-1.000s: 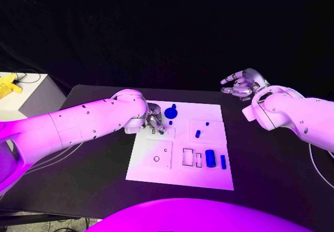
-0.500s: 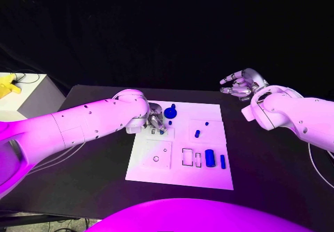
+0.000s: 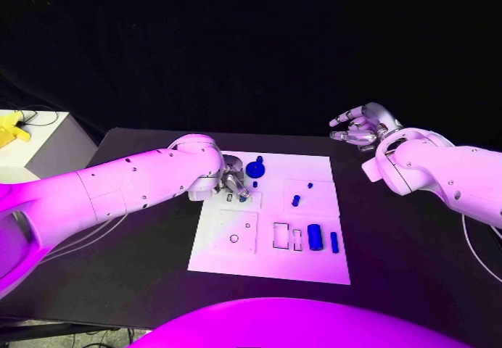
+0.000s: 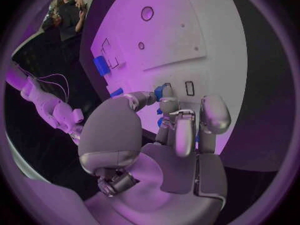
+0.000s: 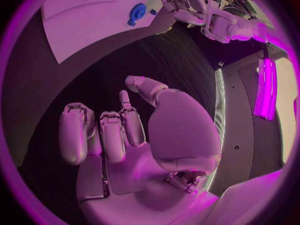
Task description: Assemble the parts on the task board
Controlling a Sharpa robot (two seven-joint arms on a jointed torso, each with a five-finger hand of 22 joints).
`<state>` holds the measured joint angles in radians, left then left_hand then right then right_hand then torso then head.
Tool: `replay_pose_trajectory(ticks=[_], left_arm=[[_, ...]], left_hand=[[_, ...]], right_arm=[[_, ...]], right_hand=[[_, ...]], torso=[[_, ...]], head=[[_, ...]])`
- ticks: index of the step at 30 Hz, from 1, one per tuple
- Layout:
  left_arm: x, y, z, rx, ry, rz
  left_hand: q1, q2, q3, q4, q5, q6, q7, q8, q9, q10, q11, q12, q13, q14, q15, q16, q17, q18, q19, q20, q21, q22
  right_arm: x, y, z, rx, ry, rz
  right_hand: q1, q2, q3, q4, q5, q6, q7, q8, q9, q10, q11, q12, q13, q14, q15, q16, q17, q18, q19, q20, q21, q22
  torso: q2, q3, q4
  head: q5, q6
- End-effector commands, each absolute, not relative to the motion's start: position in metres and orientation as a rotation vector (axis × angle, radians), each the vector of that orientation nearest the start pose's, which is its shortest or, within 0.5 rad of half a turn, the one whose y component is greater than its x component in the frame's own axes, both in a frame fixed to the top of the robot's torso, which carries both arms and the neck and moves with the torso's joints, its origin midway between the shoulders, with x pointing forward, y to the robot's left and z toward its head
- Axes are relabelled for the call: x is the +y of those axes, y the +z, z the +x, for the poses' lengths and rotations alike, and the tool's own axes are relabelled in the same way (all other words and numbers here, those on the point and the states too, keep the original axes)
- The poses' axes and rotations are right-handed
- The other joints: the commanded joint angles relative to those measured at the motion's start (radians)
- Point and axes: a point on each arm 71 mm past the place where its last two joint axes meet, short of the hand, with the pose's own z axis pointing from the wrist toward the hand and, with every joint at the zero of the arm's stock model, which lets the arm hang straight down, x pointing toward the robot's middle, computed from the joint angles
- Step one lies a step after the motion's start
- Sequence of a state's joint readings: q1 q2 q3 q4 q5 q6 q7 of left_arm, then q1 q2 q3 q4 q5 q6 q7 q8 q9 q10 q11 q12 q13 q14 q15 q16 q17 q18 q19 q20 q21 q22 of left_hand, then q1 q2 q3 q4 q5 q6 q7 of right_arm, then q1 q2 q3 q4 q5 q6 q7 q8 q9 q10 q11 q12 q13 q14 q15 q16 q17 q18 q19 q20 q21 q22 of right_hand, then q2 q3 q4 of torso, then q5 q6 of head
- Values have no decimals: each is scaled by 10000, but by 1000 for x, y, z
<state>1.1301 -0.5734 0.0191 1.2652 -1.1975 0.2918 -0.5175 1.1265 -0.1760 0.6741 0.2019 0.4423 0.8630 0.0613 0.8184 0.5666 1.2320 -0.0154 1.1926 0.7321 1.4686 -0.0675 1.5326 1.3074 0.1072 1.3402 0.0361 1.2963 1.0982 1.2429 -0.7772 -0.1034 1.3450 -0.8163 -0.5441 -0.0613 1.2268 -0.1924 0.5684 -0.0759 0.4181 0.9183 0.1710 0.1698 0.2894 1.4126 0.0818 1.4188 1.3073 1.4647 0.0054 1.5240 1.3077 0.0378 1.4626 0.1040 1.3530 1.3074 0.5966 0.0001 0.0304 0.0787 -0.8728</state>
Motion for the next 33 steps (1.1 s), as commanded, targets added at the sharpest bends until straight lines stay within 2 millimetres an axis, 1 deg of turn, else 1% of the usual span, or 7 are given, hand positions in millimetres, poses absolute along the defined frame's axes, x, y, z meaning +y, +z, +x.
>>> replay_pose_trajectory(ticks=[1,10,14,21,33], left_arm=[[152,-271,497,24789,-3395,205],[156,-270,499,24603,-3294,100],[157,-270,499,24549,-3256,83],[158,-270,499,24541,-3241,112],[156,-269,499,24520,-3286,126]], left_hand=[[-36,34,2063,-2147,22,76,-19,-42,17,77,-15,40,-15,814,-68,57,1919,-71,31,1,56,17],[-16,50,2089,-2173,44,93,-31,-55,21,95,-26,47,18,811,-73,51,1908,-80,54,-1,86,67],[-12,50,2094,-2182,51,100,-33,-57,22,108,-29,57,44,815,-75,57,1922,-84,64,-2,98,87],[-4,50,2106,-2202,67,118,-39,-61,26,128,-34,69,75,824,-79,71,1953,-91,83,-4,123,126],[-2,46,2112,-2214,79,130,-41,-64,29,135,-37,70,79,827,-82,76,1962,-94,93,-5,135,145]], right_arm=[[-239,-194,523,16007,7500,5551],[-239,-195,523,16010,7503,5552],[-240,-195,523,16009,7500,5555],[-240,-195,523,16011,7498,5557],[-239,-195,523,16014,7501,5556]], right_hand=[[53,-68,-25,47,38,-48,13,54,-12,-73,10,-44,826,805,-23,-49,1730,90,390,-26,-43,1651],[53,-68,-25,47,38,-48,13,54,-12,-73,10,-44,826,805,-23,-49,1730,90,390,-26,-43,1651],[53,-68,-25,47,38,-48,13,54,-12,-73,10,-44,826,805,-23,-49,1730,90,390,-26,-43,1651],[53,-68,-25,47,38,-48,13,54,-12,-73,10,-44,826,805,-23,-49,1730,90,390,-26,-43,1651],[53,-68,-25,47,38,-48,13,54,-12,-73,10,-44,826,805,-23,-49,1730,90,390,-26,-43,1651]], torso=[[-16,-5,13],[-17,-17,5],[-11,-12,10],[-12,-15,9],[-13,-5,4]], head=[[19,2],[22,2],[18,2],[17,2],[13,2]])
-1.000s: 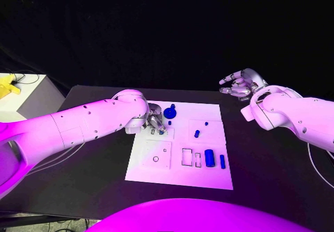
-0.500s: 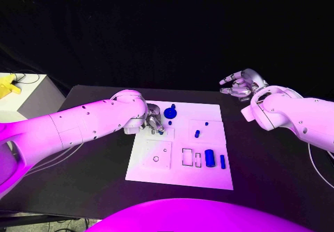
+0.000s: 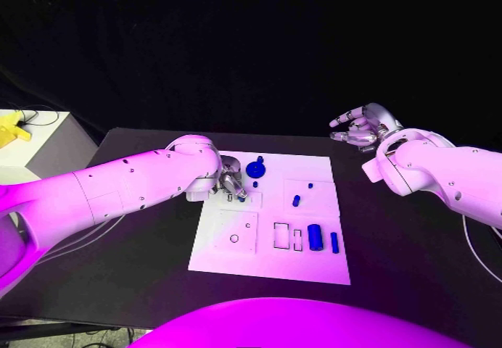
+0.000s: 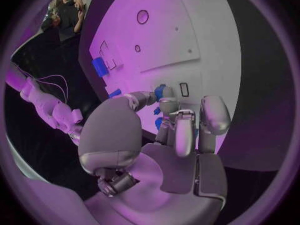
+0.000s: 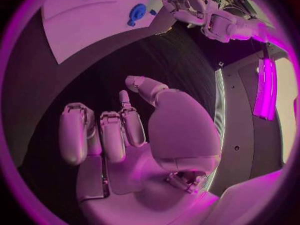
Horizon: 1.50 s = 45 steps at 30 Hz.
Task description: Assemble the parts on the task board
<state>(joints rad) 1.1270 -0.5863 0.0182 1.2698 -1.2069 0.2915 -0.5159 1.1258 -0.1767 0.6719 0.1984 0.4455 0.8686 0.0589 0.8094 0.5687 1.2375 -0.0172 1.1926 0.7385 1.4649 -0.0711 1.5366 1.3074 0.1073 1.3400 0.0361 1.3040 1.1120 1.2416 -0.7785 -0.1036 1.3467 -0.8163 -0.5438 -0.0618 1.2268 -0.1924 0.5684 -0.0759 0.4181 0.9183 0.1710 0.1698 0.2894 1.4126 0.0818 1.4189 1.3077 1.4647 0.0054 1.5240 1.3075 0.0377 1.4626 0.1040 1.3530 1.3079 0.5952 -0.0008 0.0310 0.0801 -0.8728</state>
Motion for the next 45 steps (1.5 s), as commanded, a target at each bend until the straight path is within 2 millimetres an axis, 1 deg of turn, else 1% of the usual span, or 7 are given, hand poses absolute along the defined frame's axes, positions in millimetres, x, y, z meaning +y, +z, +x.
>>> replay_pose_trajectory(ticks=[1,9,17,18,21,34,45], left_arm=[[155,-270,499,24516,-3293,123],[152,-270,499,24569,-3332,178],[149,-272,497,24782,-3316,375],[149,-272,497,24818,-3311,408],[149,-274,496,24911,-3275,507],[149,-276,494,24932,-3157,650],[150,-274,498,24464,-3261,237]], left_hand=[[5,51,2138,-2185,53,81,-19,24,9,90,-20,76,31,868,-47,40,1972,-95,95,-6,59,8],[3,50,2141,-2187,57,86,-19,22,10,98,-20,80,45,864,-47,35,1960,-94,95,-7,60,8],[-129,29,2075,-2132,52,166,-32,7,35,277,-25,230,370,898,-45,86,2071,-111,129,-8,108,85],[-129,29,2075,-2132,52,166,-32,7,35,277,-25,230,370,898,-45,86,2071,-111,129,-8,108,85],[-145,28,2064,-2125,51,179,-37,9,40,304,-28,254,419,904,-46,95,2091,-115,138,-8,120,104],[-185,24,2027,-2115,52,225,-57,18,57,387,-42,322,563,924,-50,126,2159,-130,171,-9,163,176],[-278,61,1957,-2039,22,234,-67,-2,72,335,-49,220,383,900,-57,87,2074,-122,154,-15,145,144]], right_arm=[[-239,-195,523,16013,7503,5555],[-239,-195,522,16014,7514,5550],[-239,-195,522,16012,7518,5548],[-239,-195,522,16010,7517,5548],[-240,-195,522,16006,7516,5549],[-240,-195,522,15996,7517,5550],[-240,-195,522,15990,7518,5549]], right_hand=[[53,-68,-25,47,38,-48,13,54,-12,-73,10,-44,822,805,-23,-49,1732,91,390,-26,-43,1646],[53,-68,-25,47,38,-48,13,54,-12,-73,10,-44,822,805,-23,-49,1732,91,390,-26,-43,1646],[53,-68,-25,47,38,-48,13,54,-12,-73,10,-44,822,805,-23,-49,1732,91,390,-26,-43,1646],[53,-68,-25,47,38,-48,13,54,-12,-73,10,-44,822,805,-23,-49,1732,91,390,-26,-43,1646],[53,-68,-25,47,38,-48,13,54,-12,-73,10,-44,822,805,-23,-49,1732,91,390,-26,-43,1646],[53,-68,-25,47,38,-48,13,54,-12,-73,10,-44,822,805,-23,-49,1732,91,390,-26,-43,1646],[65,-77,-36,75,40,-73,14,75,-19,-82,10,-56,811,803,-25,-58,1723,92,394,-28,-62,1636]], torso=[[2,3,-4],[3,14,-4],[-2,18,-12],[-1,9,-8],[0,13,-12],[-2,-3,6],[4,-2,1]], head=[[3,2],[-1,2],[-24,2],[-34,2],[-34,2],[-57,2],[-58,2]])
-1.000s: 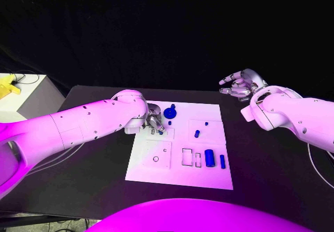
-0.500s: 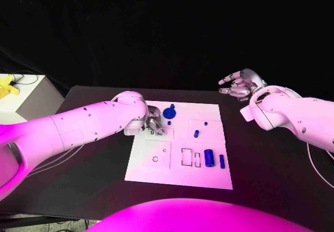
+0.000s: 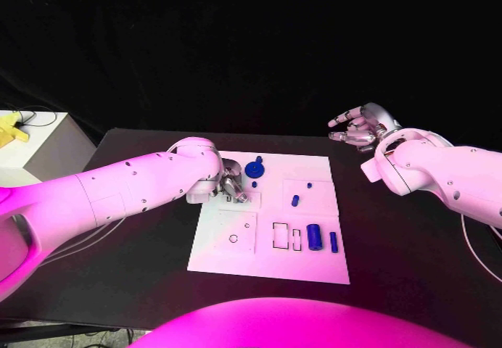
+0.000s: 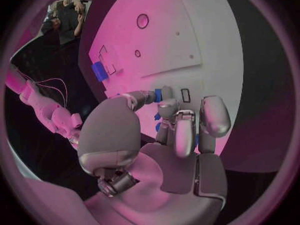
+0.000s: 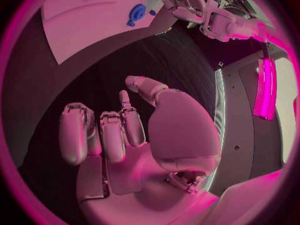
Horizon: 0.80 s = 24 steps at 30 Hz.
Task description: Assemble the parts on the task board
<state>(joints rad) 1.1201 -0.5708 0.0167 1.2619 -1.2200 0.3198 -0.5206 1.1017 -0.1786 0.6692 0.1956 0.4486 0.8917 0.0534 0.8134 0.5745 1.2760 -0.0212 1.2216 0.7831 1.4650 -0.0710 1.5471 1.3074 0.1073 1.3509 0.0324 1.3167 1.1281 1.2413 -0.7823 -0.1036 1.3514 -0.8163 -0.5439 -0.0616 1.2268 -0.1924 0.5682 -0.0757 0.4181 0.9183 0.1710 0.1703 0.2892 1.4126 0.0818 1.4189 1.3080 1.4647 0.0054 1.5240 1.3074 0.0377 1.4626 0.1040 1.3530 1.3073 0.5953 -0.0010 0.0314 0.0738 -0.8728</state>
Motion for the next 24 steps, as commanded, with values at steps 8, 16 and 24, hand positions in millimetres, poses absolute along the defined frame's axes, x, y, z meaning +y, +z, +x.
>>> replay_pose_trajectory(ticks=[8,16,24], left_arm=[[152,-273,501,24124,-3347,-168],[155,-272,502,24035,-3335,-338],[157,-272,502,24088,-3293,-325]], left_hand=[[-288,155,1617,-1743,-156,-176,9,-167,59,-265,17,-366,-497,860,-45,-82,1944,-97,-36,31,-74,-149],[-1001,-139,188,-776,-244,-367,77,-451,86,-631,93,-587,-850,800,9,-177,1772,-43,-197,74,-300,-444],[-1066,-186,-616,-250,-233,-259,56,-573,77,-641,83,-498,-701,807,4,-168,1798,-43,-176,80,-310,-433]], right_arm=[[-241,-195,522,15985,7510,5557],[-241,-194,522,15975,7501,5563],[-242,-194,522,15977,7496,5566]], right_hand=[[65,-76,-34,73,40,-73,13,71,-16,-82,10,-56,808,803,-24,-58,1724,92,394,-28,-62,1642],[61,-81,-38,81,40,-82,15,71,-19,-105,11,-79,783,798,-24,-70,1705,100,382,-28,-105,1623],[61,-81,-38,81,40,-82,15,71,-19,-105,11,-79,783,798,-24,-70,1705,100,382,-28,-105,1623]], torso=[[0,1,-7],[-3,3,-4],[0,2,-4]], head=[[-2,2],[-9,2],[-9,2]])
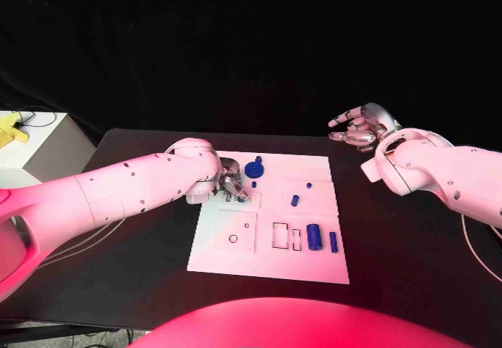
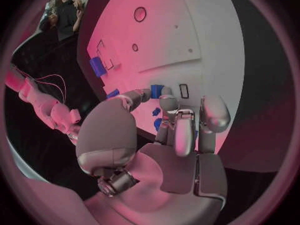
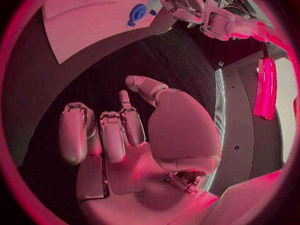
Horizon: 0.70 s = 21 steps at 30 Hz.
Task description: Assemble the parts on the task board
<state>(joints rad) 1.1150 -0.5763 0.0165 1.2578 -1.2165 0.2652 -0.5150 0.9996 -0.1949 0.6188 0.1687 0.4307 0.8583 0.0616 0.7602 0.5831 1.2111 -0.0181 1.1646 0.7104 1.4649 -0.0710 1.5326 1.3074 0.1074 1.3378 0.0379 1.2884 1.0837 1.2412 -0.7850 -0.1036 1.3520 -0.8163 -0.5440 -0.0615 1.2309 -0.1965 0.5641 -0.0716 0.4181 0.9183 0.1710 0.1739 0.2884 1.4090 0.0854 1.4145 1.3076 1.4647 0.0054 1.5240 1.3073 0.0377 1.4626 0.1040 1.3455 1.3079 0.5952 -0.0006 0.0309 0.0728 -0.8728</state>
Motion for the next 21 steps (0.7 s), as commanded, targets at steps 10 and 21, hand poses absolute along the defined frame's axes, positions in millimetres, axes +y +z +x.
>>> replay_pose_trajectory(ticks=[10,21], left_arm=[[158,-273,502,24118,-3377,-492],[158,-273,500,24342,-3664,-764]], left_hand=[[185,97,-213,57,-38,125,-69,-55,6,29,17,101,84,812,-18,-19,1810,-42,-38,11,-32,10],[1757,280,1460,-1078,117,-73,11,-30,264,-73,45,-130,-29,813,-15,-26,1819,-44,-46,-4,-32,13]], right_arm=[[-242,-195,521,15998,7495,5567],[-242,-195,521,16043,7483,5575]], right_hand=[[21,-41,3,39,40,-82,16,35,-11,-70,-25,-35,787,798,-24,-69,1705,101,383,-28,-30,1616],[11,-47,-5,56,41,-96,18,38,-15,-62,-22,-29,796,796,-22,-76,1697,99,385,-27,-28,1617]], torso=[[0,2,1],[6,3,-2]], head=[[0,2],[1,2]])
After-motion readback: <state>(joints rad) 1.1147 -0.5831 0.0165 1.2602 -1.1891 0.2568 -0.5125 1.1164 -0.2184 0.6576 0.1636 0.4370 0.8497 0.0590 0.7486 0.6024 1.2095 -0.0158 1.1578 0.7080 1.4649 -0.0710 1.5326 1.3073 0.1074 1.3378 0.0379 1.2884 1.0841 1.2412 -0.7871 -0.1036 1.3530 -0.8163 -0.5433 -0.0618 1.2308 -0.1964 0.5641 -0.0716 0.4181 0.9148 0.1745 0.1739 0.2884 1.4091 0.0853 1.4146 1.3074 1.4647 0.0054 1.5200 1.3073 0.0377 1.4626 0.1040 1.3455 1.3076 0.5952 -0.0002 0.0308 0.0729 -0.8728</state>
